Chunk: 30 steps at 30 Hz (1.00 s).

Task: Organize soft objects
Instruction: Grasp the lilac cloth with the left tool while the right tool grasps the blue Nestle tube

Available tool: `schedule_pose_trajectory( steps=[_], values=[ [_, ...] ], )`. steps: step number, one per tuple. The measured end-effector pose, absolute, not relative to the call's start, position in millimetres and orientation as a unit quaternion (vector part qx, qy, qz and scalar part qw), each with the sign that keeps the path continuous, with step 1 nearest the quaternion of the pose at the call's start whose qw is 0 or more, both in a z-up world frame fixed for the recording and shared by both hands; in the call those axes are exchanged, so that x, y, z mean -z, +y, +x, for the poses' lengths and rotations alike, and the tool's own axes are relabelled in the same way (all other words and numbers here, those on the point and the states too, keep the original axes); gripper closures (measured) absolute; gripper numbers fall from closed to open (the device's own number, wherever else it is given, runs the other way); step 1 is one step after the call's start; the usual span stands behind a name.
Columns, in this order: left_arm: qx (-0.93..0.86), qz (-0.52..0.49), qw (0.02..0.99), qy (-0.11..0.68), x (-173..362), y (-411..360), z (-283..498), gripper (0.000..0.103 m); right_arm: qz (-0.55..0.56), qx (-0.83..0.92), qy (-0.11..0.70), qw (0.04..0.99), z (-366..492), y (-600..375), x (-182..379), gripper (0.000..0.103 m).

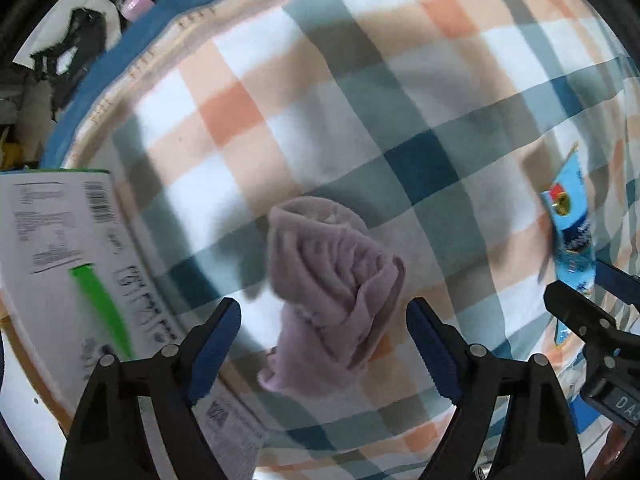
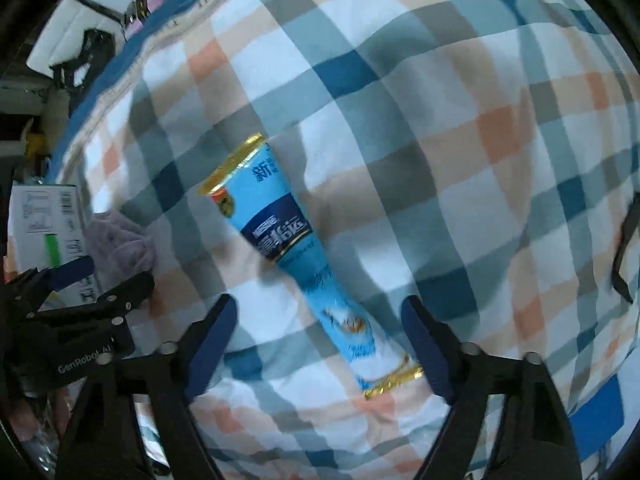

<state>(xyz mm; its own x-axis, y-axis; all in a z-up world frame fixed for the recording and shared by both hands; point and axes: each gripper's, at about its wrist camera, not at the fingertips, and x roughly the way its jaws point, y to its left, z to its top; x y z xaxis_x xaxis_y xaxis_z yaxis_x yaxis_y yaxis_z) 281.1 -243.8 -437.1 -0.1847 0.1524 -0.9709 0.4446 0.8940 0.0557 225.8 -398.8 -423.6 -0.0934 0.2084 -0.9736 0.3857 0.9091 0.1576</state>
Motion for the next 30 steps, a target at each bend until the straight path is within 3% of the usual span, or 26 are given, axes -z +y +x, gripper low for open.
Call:
schedule_pose_trajectory(
  steps=[2, 5, 12, 15, 25, 30],
  values=[
    [0.116, 0.193, 0.602, 0.767, 446.4, -241.8, 280.9, 0.027, 0.196, 0.066, 0.745, 0.634, 228.5, -396.1, 433.7, 0.028],
    [0.117, 0.177, 0.602, 0.77, 453.0, -239.8, 279.5, 0.029, 0.187, 0.063, 0.753, 0.628, 229.0, -392.0, 440.5, 0.033],
    [0.122, 0.152, 0.615, 0.764, 445.0, -232.9, 280.0, 0.054, 0.163, 0.072, 0.766, 0.617, 226.0, -379.8, 451.7, 0.034],
    [0.122, 0.152, 0.619, 0.761, 441.3, -233.8, 277.7, 0.061, 0.142, 0.08, 0.771, 0.615, 226.1, -370.2, 453.8, 0.04],
    [0.119, 0.144, 0.634, 0.751, 424.7, -227.6, 262.0, 0.07, 0.134, 0.083, 0.772, 0.616, 230.8, -359.5, 440.3, 0.077],
    [0.128, 0.13, 0.645, 0.742, 399.7, -217.4, 242.5, 0.07, 0.144, 0.078, 0.765, 0.623, 222.8, -353.2, 424.2, 0.083]
  ],
)
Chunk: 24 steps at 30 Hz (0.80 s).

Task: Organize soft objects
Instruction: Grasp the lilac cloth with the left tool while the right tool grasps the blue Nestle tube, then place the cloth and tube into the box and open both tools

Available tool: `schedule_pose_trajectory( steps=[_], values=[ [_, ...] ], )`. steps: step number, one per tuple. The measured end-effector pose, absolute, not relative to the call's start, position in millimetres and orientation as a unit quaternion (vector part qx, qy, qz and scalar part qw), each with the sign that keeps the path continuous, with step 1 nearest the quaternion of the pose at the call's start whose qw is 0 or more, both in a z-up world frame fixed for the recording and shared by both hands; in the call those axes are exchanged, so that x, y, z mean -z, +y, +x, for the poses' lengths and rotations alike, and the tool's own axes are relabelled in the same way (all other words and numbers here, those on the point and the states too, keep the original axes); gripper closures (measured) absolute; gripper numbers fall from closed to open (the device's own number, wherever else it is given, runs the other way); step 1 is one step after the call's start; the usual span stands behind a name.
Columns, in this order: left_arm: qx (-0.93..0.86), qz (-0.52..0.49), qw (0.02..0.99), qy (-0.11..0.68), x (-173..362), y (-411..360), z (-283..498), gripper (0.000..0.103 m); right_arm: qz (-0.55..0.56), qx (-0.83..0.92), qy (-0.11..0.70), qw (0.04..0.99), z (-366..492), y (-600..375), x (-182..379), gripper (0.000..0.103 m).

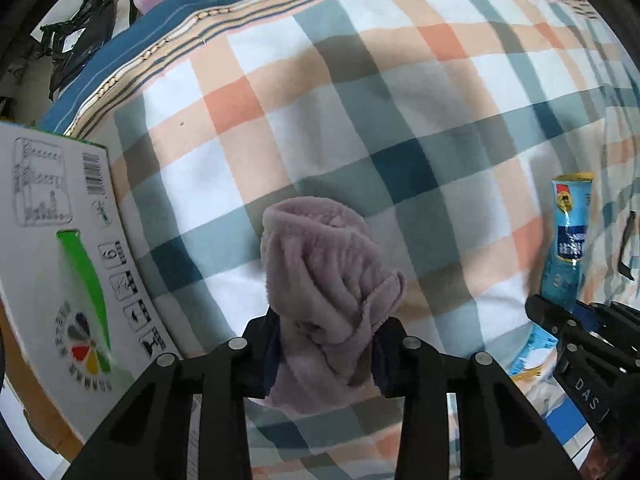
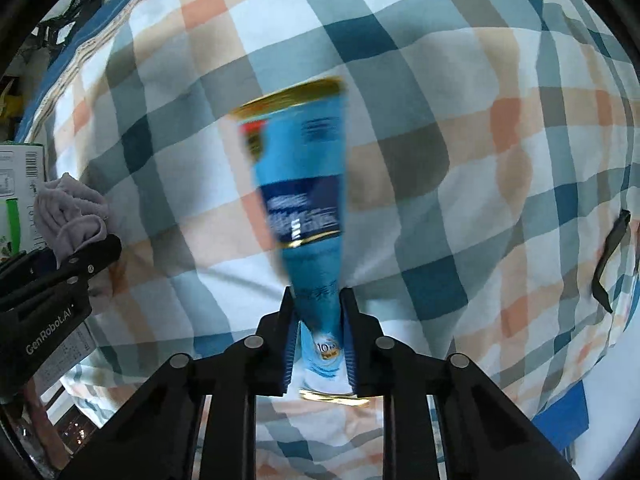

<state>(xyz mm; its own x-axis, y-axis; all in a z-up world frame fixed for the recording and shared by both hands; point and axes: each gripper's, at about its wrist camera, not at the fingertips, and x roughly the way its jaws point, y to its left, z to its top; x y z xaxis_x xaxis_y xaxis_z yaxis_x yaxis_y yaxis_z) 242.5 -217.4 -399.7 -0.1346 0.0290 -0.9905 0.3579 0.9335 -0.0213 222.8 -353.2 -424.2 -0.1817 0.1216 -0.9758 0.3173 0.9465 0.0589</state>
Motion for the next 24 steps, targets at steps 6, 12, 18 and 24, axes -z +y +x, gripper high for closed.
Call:
schedule_pose_trajectory(
  steps=[6, 12, 18, 24],
  values=[
    [0.14, 0.102, 0.662, 0.729, 362.4, -209.5, 225.4, 0.07, 0.165, 0.07, 0.749, 0.638, 208.2, -348.6, 392.4, 0.085],
    [0.161, 0.07, 0.685, 0.708, 312.1, -191.8, 198.7, 0.07, 0.172, 0.047, 0.734, 0.655, 194.3, -339.2, 351.3, 0.086],
    [0.182, 0.045, 0.708, 0.681, 263.8, -164.4, 194.5, 0.07, 0.169, 0.018, 0.713, 0.68, 189.6, -320.5, 305.6, 0.086],
    [0.182, 0.03, 0.735, 0.653, 234.1, -145.9, 201.6, 0.07, 0.164, -0.015, 0.691, 0.704, 189.8, -298.4, 259.4, 0.086]
  ],
)
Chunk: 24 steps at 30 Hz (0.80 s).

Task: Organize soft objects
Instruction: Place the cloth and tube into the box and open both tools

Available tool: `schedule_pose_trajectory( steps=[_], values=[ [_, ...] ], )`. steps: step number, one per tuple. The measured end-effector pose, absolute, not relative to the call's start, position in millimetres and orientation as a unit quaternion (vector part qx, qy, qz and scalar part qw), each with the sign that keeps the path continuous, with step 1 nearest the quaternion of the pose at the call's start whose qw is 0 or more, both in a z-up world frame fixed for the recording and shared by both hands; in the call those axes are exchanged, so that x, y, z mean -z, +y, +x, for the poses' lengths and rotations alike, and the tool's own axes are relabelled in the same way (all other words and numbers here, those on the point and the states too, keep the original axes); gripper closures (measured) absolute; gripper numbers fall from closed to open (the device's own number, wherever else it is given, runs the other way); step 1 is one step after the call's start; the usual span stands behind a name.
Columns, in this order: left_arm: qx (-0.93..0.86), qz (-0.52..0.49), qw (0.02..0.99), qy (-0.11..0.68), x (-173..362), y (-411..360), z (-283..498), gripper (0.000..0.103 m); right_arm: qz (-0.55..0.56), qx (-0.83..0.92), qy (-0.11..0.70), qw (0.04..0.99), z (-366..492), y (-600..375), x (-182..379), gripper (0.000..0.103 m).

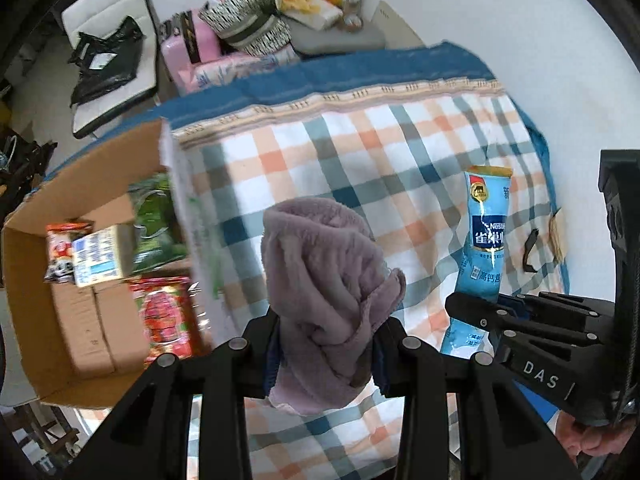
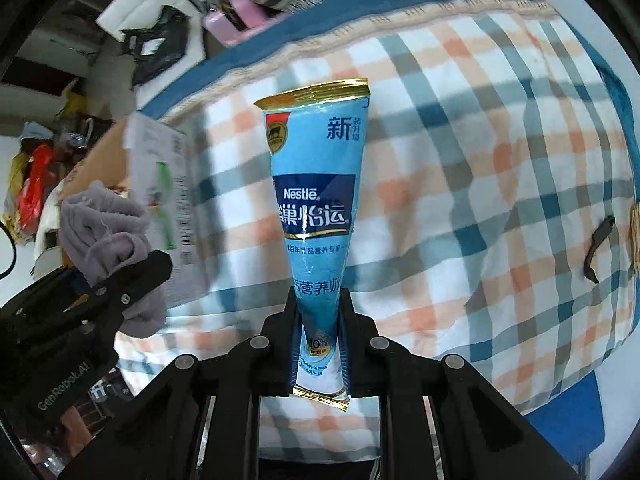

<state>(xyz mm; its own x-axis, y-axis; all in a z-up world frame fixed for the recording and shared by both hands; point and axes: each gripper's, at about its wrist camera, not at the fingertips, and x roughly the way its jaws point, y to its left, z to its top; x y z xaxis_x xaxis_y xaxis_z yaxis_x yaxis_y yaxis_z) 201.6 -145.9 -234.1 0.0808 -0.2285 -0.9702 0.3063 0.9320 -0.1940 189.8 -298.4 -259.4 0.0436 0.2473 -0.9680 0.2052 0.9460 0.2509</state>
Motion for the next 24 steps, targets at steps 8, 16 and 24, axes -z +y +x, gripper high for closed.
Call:
schedule_pose_trajectory(
  steps=[8, 16, 24],
  values=[
    [0.143, -0.017, 0.757, 0.637, 206.7, -49.1, 192.0, 0.07, 0.138, -0.089, 0.668, 0.726, 203.7, -209.3, 211.1, 0.086],
    [0.058, -0.056, 0.756, 0.649, 215.3, 74.9, 201.6, 0.07, 0.098, -0.16, 0.671, 0.717, 233.8, -81.5, 201.9, 0.086],
    [0.012, -0.089, 0.712, 0.696, 269.7, 153.2, 222.7, 0.07, 0.092, -0.145, 0.695, 0.698, 260.4, -3.5, 240.3, 0.086]
  ],
)
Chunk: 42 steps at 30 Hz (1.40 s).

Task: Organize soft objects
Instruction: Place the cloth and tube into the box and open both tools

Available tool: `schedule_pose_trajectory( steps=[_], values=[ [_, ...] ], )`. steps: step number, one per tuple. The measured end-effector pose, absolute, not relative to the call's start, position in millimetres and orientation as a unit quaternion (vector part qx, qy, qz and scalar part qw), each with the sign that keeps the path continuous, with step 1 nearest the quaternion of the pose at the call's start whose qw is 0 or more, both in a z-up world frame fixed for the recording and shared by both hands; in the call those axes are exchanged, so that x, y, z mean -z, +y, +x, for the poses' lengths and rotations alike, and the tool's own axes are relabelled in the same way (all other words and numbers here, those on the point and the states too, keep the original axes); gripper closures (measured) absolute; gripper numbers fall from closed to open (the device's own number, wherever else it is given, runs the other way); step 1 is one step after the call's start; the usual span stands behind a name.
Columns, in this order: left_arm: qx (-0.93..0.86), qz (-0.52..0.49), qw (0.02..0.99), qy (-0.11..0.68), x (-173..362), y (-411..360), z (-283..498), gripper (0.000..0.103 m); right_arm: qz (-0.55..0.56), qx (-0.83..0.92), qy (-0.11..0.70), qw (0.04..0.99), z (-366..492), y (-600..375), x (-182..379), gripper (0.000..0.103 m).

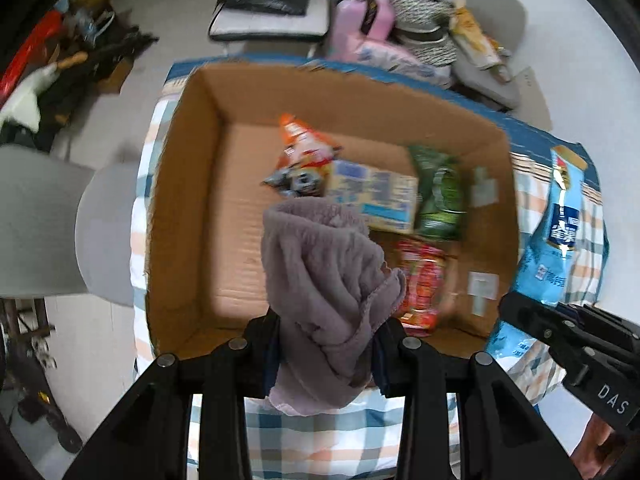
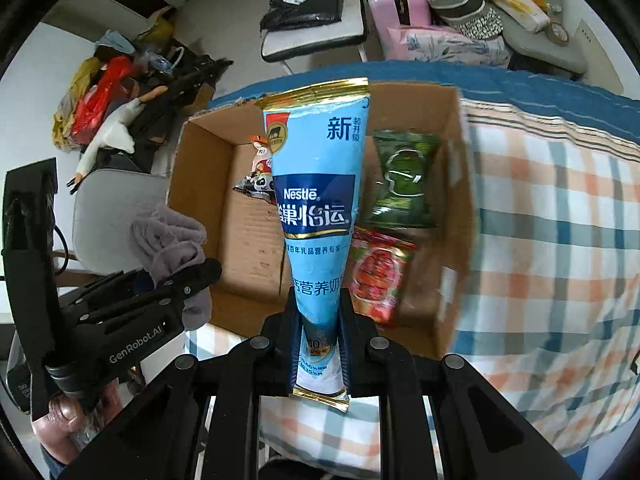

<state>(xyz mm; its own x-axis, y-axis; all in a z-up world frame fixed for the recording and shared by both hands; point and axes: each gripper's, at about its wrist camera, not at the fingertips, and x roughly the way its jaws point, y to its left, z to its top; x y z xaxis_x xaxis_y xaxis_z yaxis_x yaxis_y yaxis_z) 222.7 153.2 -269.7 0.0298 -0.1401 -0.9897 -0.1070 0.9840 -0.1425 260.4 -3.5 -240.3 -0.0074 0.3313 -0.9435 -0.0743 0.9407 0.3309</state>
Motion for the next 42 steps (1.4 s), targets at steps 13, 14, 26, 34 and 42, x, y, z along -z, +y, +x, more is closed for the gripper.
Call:
schedule_pose_trajectory(
  steps=[13, 14, 26, 34, 42],
  values=[
    [-0.003, -0.101, 0.65, 0.754, 351.0, 178.8, 248.4, 0.069, 0.179, -0.047, 0.726, 0.663, 272.7, 4.2, 325.8, 0.086],
    [-0.003, -0.102, 0.646, 0.756, 354.2, 179.0, 249.1, 0.069, 0.183, -0.042, 0.726, 0.662, 272.3, 4.3, 328.9, 0.086],
    [0.003, -0.118, 0.626, 0.771, 359.8, 173.1, 259.0, 0.066, 0.271, -0.021, 0.729, 0.628, 266.1, 2.4, 356.5, 0.084],
    [-0.001, -0.108, 0.65, 0.752, 341.7, 171.3, 263.5, 0.043, 0.267, -0.028, 0.741, 0.616, 256.6, 12.1, 367.0, 0.06],
    [0.003, -0.086, 0.686, 0.723, 308.8, 161.0, 255.6, 0.032, 0.213, -0.041, 0.733, 0.645, 251.5, 11.4, 343.3, 0.039]
  ],
)
